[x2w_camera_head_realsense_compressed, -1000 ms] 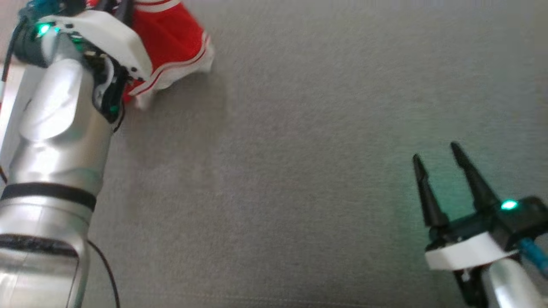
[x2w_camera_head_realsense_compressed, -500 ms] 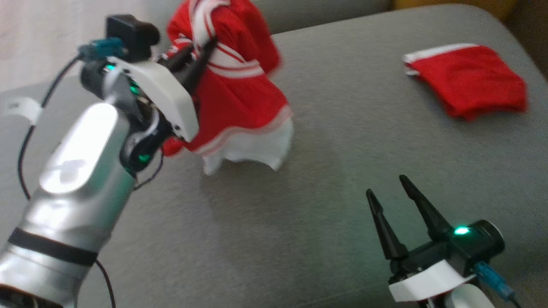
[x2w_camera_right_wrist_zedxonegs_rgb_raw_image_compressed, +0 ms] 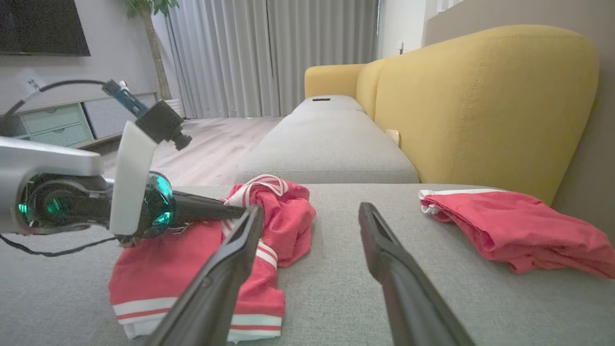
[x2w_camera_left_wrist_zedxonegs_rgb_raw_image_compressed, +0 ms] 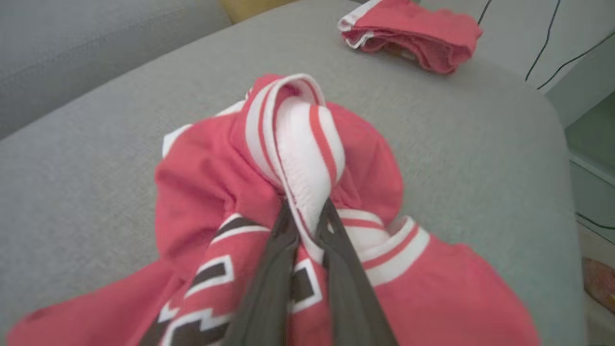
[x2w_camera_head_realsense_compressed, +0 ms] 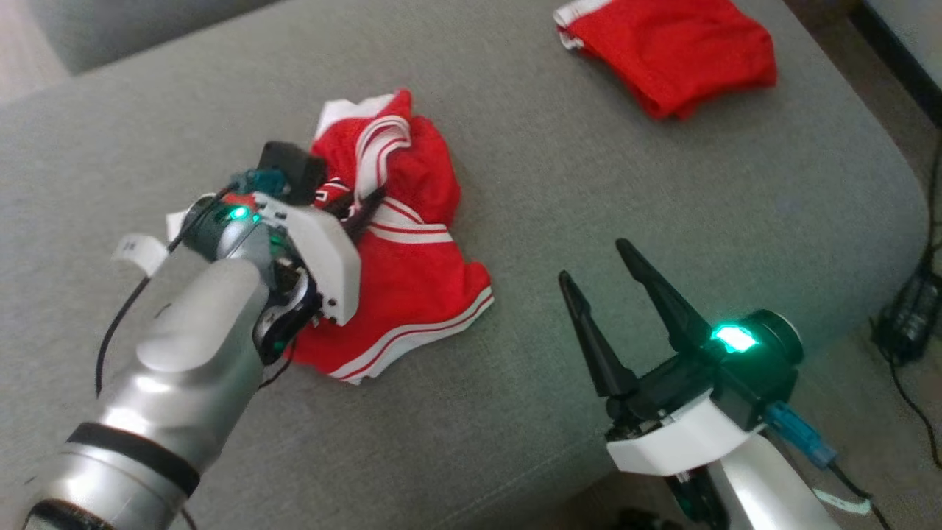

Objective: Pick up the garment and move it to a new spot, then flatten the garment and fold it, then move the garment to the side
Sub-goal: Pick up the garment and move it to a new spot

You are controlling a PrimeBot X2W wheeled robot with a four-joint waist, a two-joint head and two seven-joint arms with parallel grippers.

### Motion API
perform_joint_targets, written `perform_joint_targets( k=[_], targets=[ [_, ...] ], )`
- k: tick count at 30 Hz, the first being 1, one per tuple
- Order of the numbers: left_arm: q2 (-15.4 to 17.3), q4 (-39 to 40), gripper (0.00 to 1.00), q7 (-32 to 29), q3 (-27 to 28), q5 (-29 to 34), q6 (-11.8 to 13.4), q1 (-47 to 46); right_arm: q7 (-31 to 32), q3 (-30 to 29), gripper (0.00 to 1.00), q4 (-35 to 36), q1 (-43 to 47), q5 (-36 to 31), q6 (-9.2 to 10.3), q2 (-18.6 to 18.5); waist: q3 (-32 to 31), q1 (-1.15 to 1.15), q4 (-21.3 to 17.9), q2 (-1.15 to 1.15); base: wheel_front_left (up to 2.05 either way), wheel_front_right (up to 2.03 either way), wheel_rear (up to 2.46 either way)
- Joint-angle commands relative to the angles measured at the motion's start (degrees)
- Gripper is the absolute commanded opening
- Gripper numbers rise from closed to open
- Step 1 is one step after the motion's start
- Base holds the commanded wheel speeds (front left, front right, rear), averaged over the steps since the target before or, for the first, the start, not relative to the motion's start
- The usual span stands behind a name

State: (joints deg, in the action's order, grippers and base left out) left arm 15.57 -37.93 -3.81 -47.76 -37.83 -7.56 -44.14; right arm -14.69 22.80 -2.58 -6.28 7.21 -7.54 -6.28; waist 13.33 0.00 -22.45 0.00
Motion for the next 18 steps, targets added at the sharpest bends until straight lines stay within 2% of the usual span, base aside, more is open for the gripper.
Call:
perform_joint_targets(
  k=[1,2,3,4,5,7,9,12,18],
  targets=[
    [0.6,-0.7,0.00,2.3,1.5,1.3,0.2,-3.6,-0.3,1.5,1.00,2.0,-1.6,0.4,0.05,0.4,2.8,0.00,-2.3,0.00,0.00,0.00,0.00],
    [0.1,-2.5,0.00,4.2,1.2,2.2,0.6,-4.0,-0.3,1.9,1.00,1.9,-1.8,0.3,0.05,0.4,2.9,0.00,-2.1,0.00,0.00,0.00,0.00],
    [-0.4,-4.3,0.42,6.1,0.6,3.5,1.2,-4.4,-0.3,2.1,1.00,1.9,-2.0,0.3,0.05,0.4,2.9,0.00,-1.8,0.00,0.00,0.00,0.00],
    [-1.0,-5.8,1.00,8.2,0.1,4.7,1.9,-4.8,-0.3,2.2,1.00,1.8,-1.9,0.3,0.05,0.4,2.6,0.00,-1.2,0.00,0.00,0.00,0.00],
    [-2.6,-8.4,1.00,12.7,-0.2,6.2,3.5,-5.2,-0.3,1.5,1.00,1.5,-1.6,0.2,0.05,0.5,1.6,0.00,0.4,0.00,0.00,0.00,0.00],
    [-4.4,-10.1,1.00,15.9,-0.6,7.2,4.7,-4.8,-0.3,0.4,1.00,1.1,-0.7,0.0,0.05,0.5,-0.1,0.00,2.5,0.00,0.00,0.00,0.00],
    [-6.1,-10.7,1.00,17.7,-0.5,7.4,5.4,-3.3,-0.3,-0.6,1.00,0.6,0.3,0.1,0.05,0.3,-2.3,0.00,5.3,0.00,0.00,0.00,0.00],
    [-7.5,-9.8,1.00,18.7,1.0,7.4,7.9,0.4,-0.3,-3.2,1.00,-0.1,2.2,0.5,0.05,-0.1,-6.4,0.00,10.2,0.00,0.00,0.00,0.00],
    [-5.6,2.7,1.00,18.8,9.3,9.2,13.2,15.1,-0.3,-8.8,1.00,-2.3,6.6,0.4,0.05,-0.5,-13.4,0.00,18.6,0.00,0.00,0.00,0.00]
  ],
)
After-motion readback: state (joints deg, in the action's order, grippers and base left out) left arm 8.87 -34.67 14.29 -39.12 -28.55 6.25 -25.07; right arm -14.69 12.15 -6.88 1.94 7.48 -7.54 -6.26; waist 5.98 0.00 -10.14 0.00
